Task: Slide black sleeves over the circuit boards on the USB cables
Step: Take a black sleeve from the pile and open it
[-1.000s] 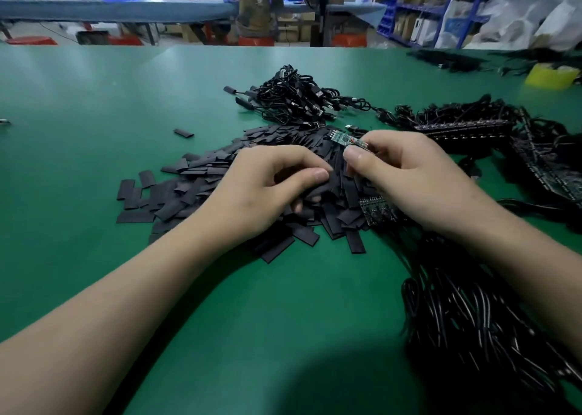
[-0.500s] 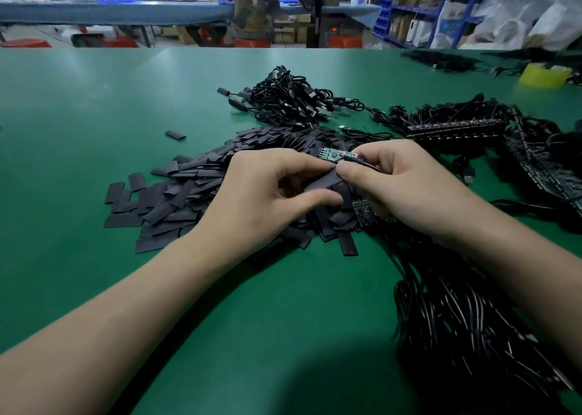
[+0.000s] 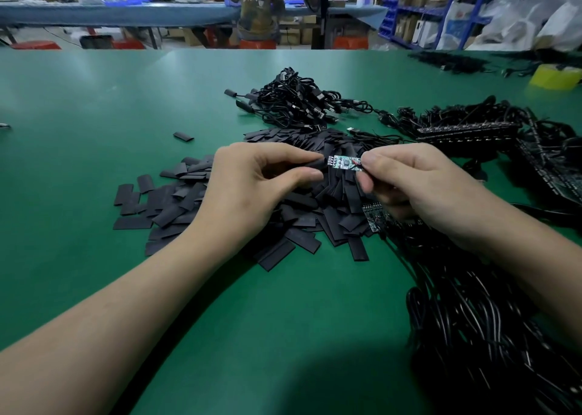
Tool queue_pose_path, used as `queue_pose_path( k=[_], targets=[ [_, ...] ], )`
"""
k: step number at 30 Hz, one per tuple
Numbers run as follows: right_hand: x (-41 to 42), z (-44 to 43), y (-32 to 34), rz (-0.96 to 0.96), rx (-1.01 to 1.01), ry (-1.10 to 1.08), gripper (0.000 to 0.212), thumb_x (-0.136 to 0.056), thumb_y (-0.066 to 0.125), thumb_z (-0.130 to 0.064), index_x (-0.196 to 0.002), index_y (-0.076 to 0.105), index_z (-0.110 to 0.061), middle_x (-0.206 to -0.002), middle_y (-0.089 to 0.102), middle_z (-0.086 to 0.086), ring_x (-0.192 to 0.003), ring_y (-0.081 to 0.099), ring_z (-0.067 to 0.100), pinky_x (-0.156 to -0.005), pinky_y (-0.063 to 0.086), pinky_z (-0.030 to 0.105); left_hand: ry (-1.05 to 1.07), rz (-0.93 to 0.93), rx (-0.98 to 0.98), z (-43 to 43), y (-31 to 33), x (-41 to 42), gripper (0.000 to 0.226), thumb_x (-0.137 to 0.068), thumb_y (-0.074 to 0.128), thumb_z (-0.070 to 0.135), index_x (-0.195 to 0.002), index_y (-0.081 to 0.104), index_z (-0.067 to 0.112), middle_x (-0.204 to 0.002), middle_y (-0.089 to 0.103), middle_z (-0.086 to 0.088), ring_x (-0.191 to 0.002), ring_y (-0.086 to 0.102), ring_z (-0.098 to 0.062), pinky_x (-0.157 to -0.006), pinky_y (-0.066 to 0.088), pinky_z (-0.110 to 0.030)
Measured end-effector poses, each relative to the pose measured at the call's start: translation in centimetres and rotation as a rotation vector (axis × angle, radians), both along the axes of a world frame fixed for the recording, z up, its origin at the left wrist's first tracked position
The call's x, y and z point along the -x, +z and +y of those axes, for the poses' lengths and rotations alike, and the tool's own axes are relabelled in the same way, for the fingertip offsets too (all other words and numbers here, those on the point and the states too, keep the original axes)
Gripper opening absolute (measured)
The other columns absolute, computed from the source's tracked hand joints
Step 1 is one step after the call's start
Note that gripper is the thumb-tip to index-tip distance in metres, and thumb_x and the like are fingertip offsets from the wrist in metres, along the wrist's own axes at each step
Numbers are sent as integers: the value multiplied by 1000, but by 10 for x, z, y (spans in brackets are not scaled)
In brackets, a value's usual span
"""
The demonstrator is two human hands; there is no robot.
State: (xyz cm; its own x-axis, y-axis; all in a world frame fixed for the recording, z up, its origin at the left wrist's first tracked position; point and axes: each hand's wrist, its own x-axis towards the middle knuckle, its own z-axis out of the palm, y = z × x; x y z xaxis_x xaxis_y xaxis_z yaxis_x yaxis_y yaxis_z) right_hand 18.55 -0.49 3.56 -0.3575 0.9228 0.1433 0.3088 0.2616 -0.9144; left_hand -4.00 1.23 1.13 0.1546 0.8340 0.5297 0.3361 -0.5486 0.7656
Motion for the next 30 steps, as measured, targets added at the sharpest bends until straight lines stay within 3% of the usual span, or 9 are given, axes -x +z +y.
queue_pose_path(
  k=[6,13,16,20,25,28,30],
  targets=[
    [1,0,-2,-21,32,24,38,-97,48,-44,-69,62,-23,-57,31,-7,-50,22,12,-45,18,24,-36,29,-13,-1,-2,0,23,-81,85,16,-101,81,24,-70,74,19,-58,71,-3,-61,51,-11],
    [-1,1,0,68,185,4,48,-107,44,-32,-63,59,-24,-52,32,-7,-44,23,11,-41,20,19,5,327,-339,-3,4,3,31,-80,86,20,-109,80,13,-93,75,7,-75,63,5,-76,50,-12],
    [-2,0,0,83,209,12,46,-107,45,-31,-64,59,-22,-52,32,-5,-43,24,11,-39,24,18,25,375,-430,-4,3,3,31,-82,85,21,-111,80,11,-97,77,0,-82,68,-5,-79,55,-20],
    [0,0,-3,-11,84,22,45,-108,46,-34,-68,61,-24,-53,36,-9,-45,27,9,-42,23,17,45,317,-310,-6,4,3,28,-85,83,23,-111,80,15,-94,78,7,-80,71,-4,-79,58,-31],
    [1,0,-5,-242,-138,-3,37,-99,43,-44,-75,62,-22,-53,37,-10,-47,31,9,-46,26,19,0,278,-142,-5,2,3,26,-86,81,24,-111,80,17,-82,70,22,-71,69,9,-74,55,-14],
    [-1,0,-6,-237,-105,13,39,-103,44,-42,-74,61,-22,-55,37,-8,-49,30,11,-46,25,21,4,317,-172,-5,3,3,26,-86,81,25,-111,80,17,-86,73,19,-71,63,16,-74,53,-14],
    [-2,1,-6,-113,24,37,43,-108,46,-36,-71,61,-22,-55,36,-7,-47,28,11,-44,24,19,5,356,-258,-6,4,1,27,-84,83,24,-110,80,16,-94,78,8,-77,65,8,-78,54,-18]
  ],
)
